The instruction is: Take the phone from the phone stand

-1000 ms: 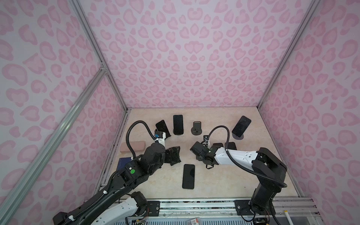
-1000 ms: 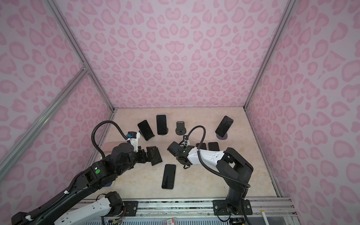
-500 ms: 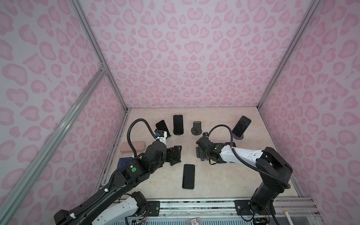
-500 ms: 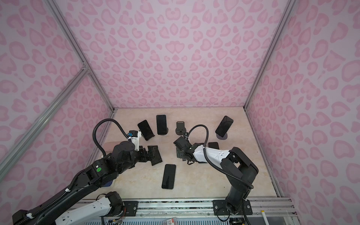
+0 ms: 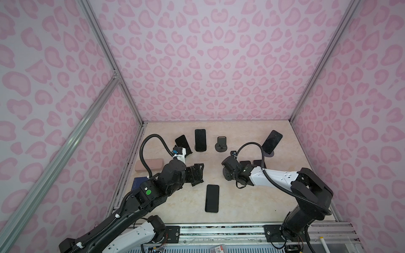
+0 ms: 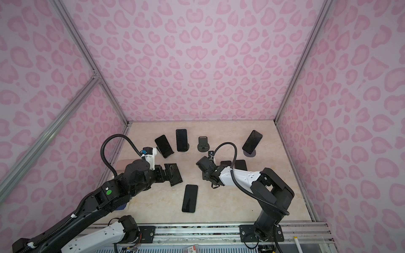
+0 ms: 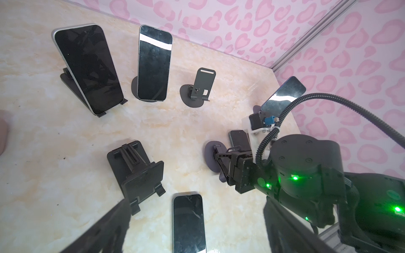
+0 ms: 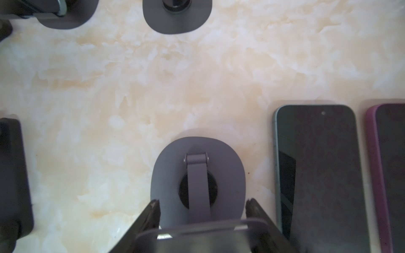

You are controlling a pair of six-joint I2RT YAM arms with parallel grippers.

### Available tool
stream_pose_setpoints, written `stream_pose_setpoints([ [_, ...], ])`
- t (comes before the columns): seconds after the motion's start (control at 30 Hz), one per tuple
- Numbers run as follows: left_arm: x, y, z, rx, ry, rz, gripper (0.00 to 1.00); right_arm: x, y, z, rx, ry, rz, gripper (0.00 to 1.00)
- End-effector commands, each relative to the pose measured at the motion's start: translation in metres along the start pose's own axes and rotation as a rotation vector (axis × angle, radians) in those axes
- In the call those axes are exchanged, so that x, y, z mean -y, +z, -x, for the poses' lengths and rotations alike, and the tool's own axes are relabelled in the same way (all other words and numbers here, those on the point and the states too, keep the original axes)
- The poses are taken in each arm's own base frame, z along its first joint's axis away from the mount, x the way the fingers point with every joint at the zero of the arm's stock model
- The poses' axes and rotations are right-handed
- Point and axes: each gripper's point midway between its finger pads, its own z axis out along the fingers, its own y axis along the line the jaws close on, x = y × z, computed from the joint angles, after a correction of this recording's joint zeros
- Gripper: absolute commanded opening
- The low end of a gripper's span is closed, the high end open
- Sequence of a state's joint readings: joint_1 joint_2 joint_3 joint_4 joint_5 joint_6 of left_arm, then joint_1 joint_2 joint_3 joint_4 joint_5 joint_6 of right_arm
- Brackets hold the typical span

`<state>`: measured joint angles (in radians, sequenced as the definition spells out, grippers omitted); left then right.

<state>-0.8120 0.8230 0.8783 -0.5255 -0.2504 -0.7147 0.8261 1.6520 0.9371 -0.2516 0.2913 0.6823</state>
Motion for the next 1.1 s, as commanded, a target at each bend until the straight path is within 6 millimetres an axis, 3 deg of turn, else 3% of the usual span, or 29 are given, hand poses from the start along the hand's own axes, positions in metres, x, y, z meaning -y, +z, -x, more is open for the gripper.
stream_pose_setpoints([
  [0.0, 0.001, 0.0, 0.001, 0.007, -0.028, -0.006, 0.98, 0.002, -0.005, 0.013, 0.047, -0.018, -0.001, 0.55],
  [0.13, 0.0, 0.003, -0.001, -0.001, -0.042, -0.001, 0.97, 0.018, -0.016, 0.037, 0.086, -0.005, -0.011, 0.54],
  [0.23, -0.003, 0.006, -0.003, 0.002, -0.05, 0.012, 0.97, 0.04, -0.02, 0.068, 0.12, 0.025, -0.032, 0.54],
  [0.33, -0.007, 0.008, -0.004, 0.012, -0.059, 0.028, 0.97, 0.058, -0.011, 0.106, 0.169, 0.062, -0.003, 0.54],
  [0.47, -0.012, 0.01, -0.006, 0.018, -0.063, 0.047, 0.97, 0.068, 0.018, 0.148, 0.151, 0.031, -0.005, 0.52],
  [0.63, -0.025, 0.006, -0.004, 0.06, -0.064, 0.088, 0.98, 0.068, 0.077, 0.175, 0.042, -0.004, 0.008, 0.49],
  [0.8, -0.033, -0.003, 0.003, 0.113, -0.058, 0.103, 1.0, 0.079, 0.115, 0.185, -0.008, -0.002, -0.072, 0.49],
  [0.93, -0.03, -0.005, 0.015, 0.157, -0.011, 0.111, 1.0, 0.058, 0.134, 0.18, -0.043, -0.02, 0.033, 0.5],
  [1.07, -0.019, 0.001, 0.025, 0.162, 0.041, 0.106, 0.99, 0.056, 0.143, 0.175, -0.072, 0.017, 0.02, 0.58],
])
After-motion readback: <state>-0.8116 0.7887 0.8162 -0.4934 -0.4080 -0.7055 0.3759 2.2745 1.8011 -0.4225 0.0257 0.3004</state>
